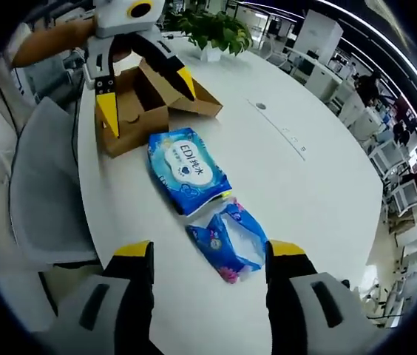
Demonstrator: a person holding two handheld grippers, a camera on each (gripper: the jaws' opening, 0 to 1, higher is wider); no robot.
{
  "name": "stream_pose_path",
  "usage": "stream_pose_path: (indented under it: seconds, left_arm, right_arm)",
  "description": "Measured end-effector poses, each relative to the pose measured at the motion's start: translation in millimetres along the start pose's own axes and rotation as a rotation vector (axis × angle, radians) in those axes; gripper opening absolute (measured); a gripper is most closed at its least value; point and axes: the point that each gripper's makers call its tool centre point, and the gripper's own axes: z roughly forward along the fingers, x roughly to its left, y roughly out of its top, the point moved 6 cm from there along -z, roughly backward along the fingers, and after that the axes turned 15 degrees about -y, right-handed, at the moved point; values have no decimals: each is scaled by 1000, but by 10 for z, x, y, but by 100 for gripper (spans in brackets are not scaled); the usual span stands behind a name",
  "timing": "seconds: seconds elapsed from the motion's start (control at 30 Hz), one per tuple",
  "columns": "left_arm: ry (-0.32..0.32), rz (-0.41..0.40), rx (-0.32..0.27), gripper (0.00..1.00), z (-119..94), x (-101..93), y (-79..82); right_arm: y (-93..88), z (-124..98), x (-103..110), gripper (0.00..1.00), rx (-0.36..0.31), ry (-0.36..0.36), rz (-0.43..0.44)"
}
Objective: Operate the shoe box by opening the lid, removing the specified soft item, and placing it in the target area until the item is outside and the box remains undamaged.
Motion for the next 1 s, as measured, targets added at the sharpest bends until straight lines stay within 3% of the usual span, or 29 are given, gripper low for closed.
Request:
stream_pose_path:
  seconds: [0.17, 0.47, 1.0]
  left_arm:
    - [49, -45, -61, 77, -282, -28, -138]
    - [142, -65, -108, 84, -733, -108, -394]
    - [270, -92, -192, 99, -1378, -283, -819]
  right_arm:
    - [158, -76, 123, 65, -40, 23, 30]
    - [388, -104, 344, 68, -76, 47, 11]
    - [916, 50, 704, 68, -154, 157, -76]
